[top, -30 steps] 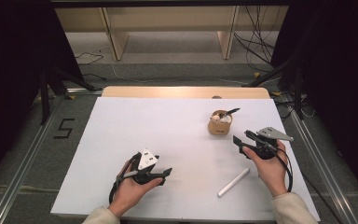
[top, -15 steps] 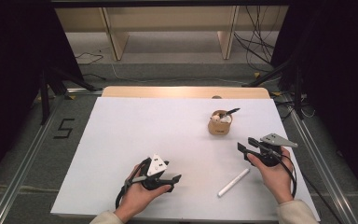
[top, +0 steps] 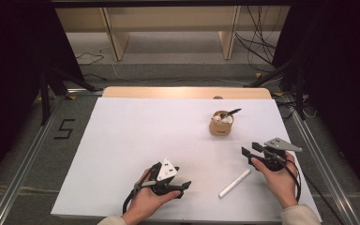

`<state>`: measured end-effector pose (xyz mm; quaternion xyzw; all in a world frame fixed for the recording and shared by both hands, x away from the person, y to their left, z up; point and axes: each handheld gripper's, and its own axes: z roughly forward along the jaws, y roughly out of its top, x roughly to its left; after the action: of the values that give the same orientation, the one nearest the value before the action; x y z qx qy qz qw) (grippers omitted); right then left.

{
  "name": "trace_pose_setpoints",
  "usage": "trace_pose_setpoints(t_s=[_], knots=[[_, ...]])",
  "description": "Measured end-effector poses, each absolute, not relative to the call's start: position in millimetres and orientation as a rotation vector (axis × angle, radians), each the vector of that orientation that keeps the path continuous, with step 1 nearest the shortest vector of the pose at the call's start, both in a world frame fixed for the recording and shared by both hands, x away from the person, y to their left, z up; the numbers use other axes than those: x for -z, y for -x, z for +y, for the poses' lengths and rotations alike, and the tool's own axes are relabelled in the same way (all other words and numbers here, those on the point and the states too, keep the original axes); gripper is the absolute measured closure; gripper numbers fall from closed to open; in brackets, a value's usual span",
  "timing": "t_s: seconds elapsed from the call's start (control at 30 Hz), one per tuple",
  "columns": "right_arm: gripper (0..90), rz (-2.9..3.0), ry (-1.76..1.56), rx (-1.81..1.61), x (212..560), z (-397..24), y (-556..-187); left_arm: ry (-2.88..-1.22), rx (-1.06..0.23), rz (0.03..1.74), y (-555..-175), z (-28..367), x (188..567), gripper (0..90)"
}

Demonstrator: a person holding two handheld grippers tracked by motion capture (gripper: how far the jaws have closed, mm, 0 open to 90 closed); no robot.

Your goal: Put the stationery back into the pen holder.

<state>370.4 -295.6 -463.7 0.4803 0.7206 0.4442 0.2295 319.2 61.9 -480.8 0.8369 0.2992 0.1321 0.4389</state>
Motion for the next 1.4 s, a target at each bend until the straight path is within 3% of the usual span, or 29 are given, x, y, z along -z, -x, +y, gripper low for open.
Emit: trace_pose_setpoints(t_s=[0.33,1.4], knots=[[45.4,2.000,-1.313,-1.211,467,-294,-368,-2.073,-0.295,0.728,-315,46,481,35.9],[44.4,1.987,-1.314,-1.209,467,-294,-369,-2.153,-0.294,0.656,-307,-78,486,46.8]])
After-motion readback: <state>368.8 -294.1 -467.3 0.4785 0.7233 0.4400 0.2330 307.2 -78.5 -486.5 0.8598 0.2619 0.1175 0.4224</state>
